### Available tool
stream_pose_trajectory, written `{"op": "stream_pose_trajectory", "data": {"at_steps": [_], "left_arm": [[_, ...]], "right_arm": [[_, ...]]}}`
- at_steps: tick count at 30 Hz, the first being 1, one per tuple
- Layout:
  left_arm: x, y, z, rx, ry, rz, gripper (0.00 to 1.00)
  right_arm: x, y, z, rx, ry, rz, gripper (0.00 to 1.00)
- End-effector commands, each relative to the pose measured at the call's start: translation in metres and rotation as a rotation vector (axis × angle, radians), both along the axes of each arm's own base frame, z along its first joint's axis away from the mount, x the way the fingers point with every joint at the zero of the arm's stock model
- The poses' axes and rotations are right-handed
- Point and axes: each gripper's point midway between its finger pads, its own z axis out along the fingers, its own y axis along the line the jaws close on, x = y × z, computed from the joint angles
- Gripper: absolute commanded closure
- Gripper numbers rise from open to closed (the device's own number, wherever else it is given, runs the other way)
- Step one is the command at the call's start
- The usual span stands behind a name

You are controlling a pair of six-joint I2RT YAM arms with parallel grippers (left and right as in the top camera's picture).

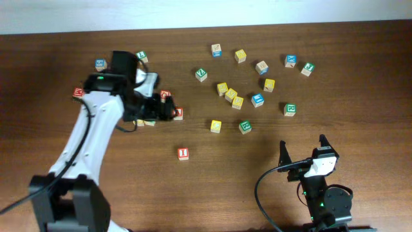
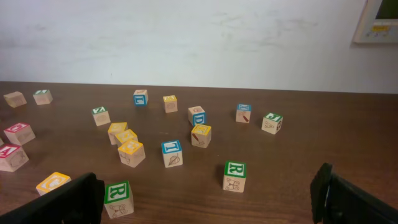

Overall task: Spell out ICRA
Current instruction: 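Grasp the yellow C block with the left gripper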

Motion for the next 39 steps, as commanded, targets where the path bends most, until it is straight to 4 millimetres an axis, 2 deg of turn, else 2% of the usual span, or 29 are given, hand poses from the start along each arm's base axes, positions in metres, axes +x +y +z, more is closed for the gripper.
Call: {"op": "stream_pose_trajectory", "data": {"at_steps": [1,5,13,15,18,21,25,28,33,34,35,39], "left_arm": [[-0.009,-0.028,-0.021,-0.007,0.037,-0.143,0.01],[-0.011,-0.034,-0.038,0.067,0.059,-0.177,0.01],[-0.022,-0.059,-0.039,0.069,0.059,-0.250,0.01],[-0.020,-0.067,-0.039,0.059,0.057,-0.213,0.01],[-0.019,-0.089,-0.034,-0.007,0.041,-0.208,0.00],[-0.012,-0.117,-0.029,-0.048,-0.025,-0.227,0.05],[0.006,-0.128,-0.032,0.015,-0.089,-0.074,0.05],[0.002,-0.150,-0.040,0.034,-0.117,-0.113,0.11],[0.001,-0.146,-0.077,0.246,-0.142,-0.046,0.16],[0.001,-0.144,-0.081,0.259,-0.136,-0.021,0.16],[0.001,-0.143,-0.086,0.266,-0.124,0.009,0.22],[0.001,-0.143,-0.100,0.263,-0.089,0.085,0.25]], "right_arm": [[0.000,0.000,-0.003,0.007,0.007,-0.001,0.02],[0.000,0.000,-0.003,0.006,0.007,-0.001,0.02],[0.000,0.000,-0.003,0.007,0.007,0.000,0.02],[0.000,0.000,-0.003,0.007,0.007,0.000,0.02],[0.000,0.000,-0.003,0.007,0.007,-0.001,0.02],[0.000,0.000,-0.003,0.007,0.007,0.000,0.02],[0.000,0.000,-0.003,0.007,0.007,0.000,0.02],[0.000,0.000,-0.003,0.007,0.006,-0.001,0.02],[0.000,0.000,-0.003,0.007,0.007,-0.001,0.02],[0.000,0.000,-0.003,0.007,0.007,-0.001,0.02],[0.000,0.000,-0.003,0.007,0.007,-0.001,0.02],[0.000,0.000,-0.003,0.007,0.007,-0.001,0.02]]}}
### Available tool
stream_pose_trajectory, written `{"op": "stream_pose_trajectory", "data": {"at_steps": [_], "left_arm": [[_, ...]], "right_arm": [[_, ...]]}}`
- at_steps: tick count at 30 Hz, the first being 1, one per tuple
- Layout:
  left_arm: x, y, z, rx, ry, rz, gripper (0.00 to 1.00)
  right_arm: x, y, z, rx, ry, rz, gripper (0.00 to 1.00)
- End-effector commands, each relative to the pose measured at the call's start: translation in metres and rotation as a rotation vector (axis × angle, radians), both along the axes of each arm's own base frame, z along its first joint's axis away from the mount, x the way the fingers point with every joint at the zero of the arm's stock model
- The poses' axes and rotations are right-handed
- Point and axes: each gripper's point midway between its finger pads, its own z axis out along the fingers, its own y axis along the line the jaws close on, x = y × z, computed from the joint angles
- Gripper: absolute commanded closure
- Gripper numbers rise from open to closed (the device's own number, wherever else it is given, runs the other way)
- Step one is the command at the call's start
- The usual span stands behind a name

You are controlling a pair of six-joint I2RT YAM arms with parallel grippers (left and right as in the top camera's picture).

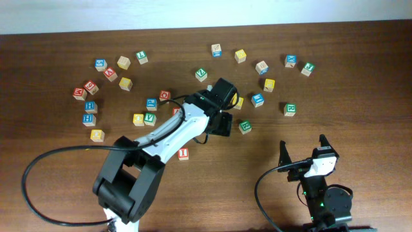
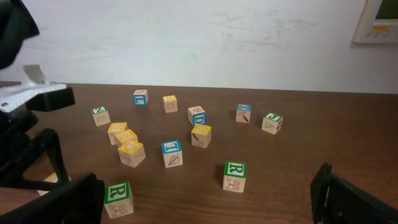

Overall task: Spell out ICRA
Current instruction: 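Grasp the yellow C block with the left gripper, then place the yellow C block right of the red I block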

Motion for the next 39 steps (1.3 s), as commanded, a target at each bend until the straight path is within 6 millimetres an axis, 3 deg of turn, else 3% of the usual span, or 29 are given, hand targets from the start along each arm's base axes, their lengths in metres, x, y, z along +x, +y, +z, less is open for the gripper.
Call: {"op": "stream_pose_trajectory", "data": {"at_steps": [1,10,17,31,39], "left_arm": [[0.006,0.007,-0.011,0.025,-0.009,0.092,0.31],[0.012,0.002,-0.034,0.029,-0.005,0.085,0.41],[0.013,0.001,-0.033,0.031,-0.013,0.062,0.58],[0.013,0.001,-0.033,0.030,-0.013,0.062,0.72],[0.002,0.007,-0.032,0.057,0.039,0.059,0.75]], "right_arm": [[0.000,0.000,-0.003,0.007,0.007,-0.001,0.02],[0.000,0.000,-0.003,0.007,0.006,-0.001,0.02],[0.000,0.000,-0.003,0.007,0.006,-0.001,0.02],[0.000,0.000,-0.003,0.007,0.007,-0.001,0.02],[0.000,0.000,-0.003,0.007,0.007,-0.001,0.02]]}}
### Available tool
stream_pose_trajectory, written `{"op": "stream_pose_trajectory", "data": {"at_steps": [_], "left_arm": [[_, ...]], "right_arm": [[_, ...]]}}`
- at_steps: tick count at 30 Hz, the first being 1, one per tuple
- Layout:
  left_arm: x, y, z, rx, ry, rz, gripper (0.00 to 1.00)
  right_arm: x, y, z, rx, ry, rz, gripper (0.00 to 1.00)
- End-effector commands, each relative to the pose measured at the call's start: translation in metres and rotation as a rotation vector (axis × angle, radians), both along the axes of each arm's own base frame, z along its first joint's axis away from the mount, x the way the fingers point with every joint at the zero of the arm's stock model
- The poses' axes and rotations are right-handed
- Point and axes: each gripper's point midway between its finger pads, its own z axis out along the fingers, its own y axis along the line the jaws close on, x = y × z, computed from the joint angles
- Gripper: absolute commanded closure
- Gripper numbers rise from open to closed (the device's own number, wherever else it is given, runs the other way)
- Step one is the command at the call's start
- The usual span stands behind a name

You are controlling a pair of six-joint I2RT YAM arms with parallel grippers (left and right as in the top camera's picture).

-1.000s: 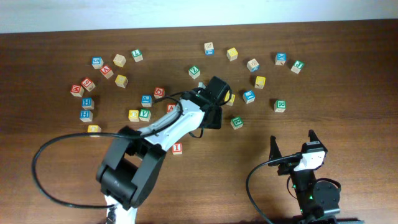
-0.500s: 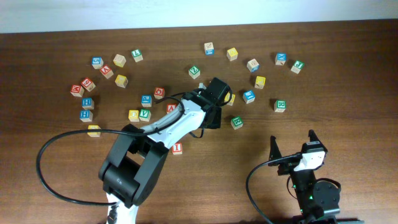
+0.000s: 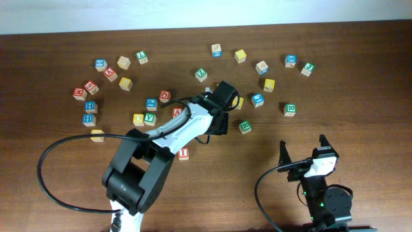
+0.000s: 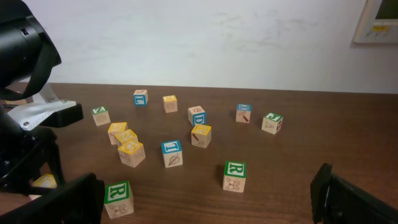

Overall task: Spell out ICRA
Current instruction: 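Place the yellow C block right of the red I block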

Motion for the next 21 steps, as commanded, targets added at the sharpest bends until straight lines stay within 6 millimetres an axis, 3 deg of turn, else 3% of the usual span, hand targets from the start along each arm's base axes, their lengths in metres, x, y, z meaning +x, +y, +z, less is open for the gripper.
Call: {"op": "stream_pose_trajectory", "data": {"at_steps": [1,6,10,14,17,21], "left_arm": [[-0.006,0.005,-0.003,0.027,0.034,-0.007,0.75],[-0.010,0.003,0.007,0.024,0.069,-0.012,0.76],[-0.022,-0.011,0.021,-0.045,0.153,-0.031,0.80],[-0.025,-0.015,0.053,-0.078,0.158,-0.033,0.77],[-0.026,-0.012,0.094,-0.109,0.110,-0.036,0.76],[-0.039,0.006,0.143,-0.144,0.067,-0.010,0.78]], "right_arm": [[0.000,0.000,-0.003,0.006,0.007,-0.001,0.02],[0.000,0.000,-0.003,0.007,0.007,0.000,0.02],[0.000,0.000,-0.003,0.007,0.007,-0.001,0.02],[0.000,0.000,-0.003,0.007,0.007,0.000,0.02],[0.000,0.000,-0.003,0.007,0.007,-0.001,0.02],[0.000,0.000,-0.003,0.006,0.007,-0.001,0.02]]}}
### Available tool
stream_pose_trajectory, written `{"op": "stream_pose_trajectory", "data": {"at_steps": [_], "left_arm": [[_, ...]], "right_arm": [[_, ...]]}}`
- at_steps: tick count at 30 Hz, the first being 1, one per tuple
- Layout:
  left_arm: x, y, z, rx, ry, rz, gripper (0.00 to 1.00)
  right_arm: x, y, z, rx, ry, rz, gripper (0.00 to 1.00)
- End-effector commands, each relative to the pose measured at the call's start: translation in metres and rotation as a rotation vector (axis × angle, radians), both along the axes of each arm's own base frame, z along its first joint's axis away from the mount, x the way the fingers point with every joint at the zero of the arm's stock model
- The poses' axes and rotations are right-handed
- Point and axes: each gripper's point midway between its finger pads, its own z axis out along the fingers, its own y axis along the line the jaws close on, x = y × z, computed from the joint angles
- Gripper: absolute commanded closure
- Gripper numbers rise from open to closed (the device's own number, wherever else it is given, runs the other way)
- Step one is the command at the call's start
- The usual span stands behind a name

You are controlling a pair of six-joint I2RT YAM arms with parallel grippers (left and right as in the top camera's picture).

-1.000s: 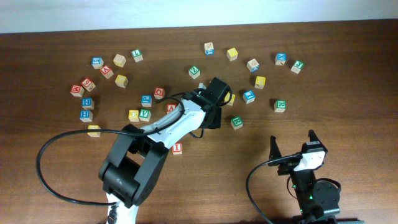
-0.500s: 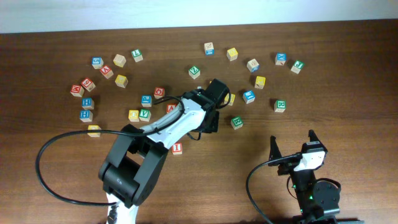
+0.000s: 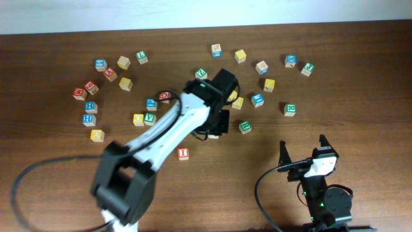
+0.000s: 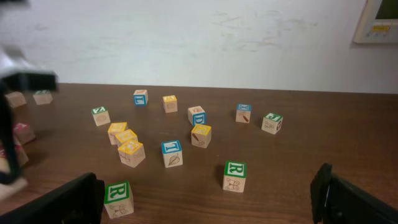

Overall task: Spell out ICRA
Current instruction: 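Place the yellow C block right of the red I block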

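Observation:
A red I block lies alone on the near middle of the wooden table. My left gripper hangs over the middle of the table, right of the I block. It looks shut on a yellow block, which shows only as a pale blur at the frame's left edge. Two green R blocks lie close by, one just right of the left gripper and one farther right. Near the front right, my right gripper stands open with nothing between its fingers.
Several letter blocks are scattered on the far half: a left group around a blue H block, and a right group of yellow and blue blocks. A red block sits beside my left arm. A white wall runs behind the table.
My left arm's wrist looks larger from overhead, so it stands higher. The yellow block has left its spot on the table in the right wrist view. The right arm has not moved.
My left gripper was first among the blocks at the far left, with the red I block lying near the middle. Then it was at the middle, over a yellow block beside a green R. It stayed low there, and now stands higher with the yellow block gone from the table.

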Motion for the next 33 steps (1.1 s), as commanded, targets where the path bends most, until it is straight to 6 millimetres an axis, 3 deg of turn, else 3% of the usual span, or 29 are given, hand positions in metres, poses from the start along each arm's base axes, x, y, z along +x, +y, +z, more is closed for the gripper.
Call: {"op": "stream_pose_trajectory", "data": {"at_steps": [1,5,8,10,21,25,33], "left_arm": [[-0.007,0.014,0.081,-0.096,-0.110,0.031,0.78],[-0.033,0.038,0.093,-0.033,-0.055,0.100,0.77],[-0.045,0.046,0.076,0.009,0.003,0.133,0.78],[-0.050,0.044,0.054,0.018,0.019,0.156,0.78],[-0.033,0.044,-0.027,0.012,-0.106,0.210,0.77],[-0.040,0.053,-0.052,0.029,-0.107,0.212,0.76],[-0.048,0.058,-0.071,0.029,-0.106,0.210,0.76]], "right_arm": [[0.000,0.000,-0.003,0.006,0.007,-0.001,0.02],[0.000,0.000,-0.003,0.007,0.007,-0.001,0.02],[0.000,0.000,-0.003,0.007,0.007,-0.001,0.02],[0.000,0.000,-0.003,0.007,0.007,-0.001,0.02],[0.000,0.000,-0.003,0.007,0.007,-0.001,0.02],[0.000,0.000,-0.003,0.007,0.007,0.000,0.02],[0.000,0.000,-0.003,0.007,0.007,-0.001,0.02]]}}
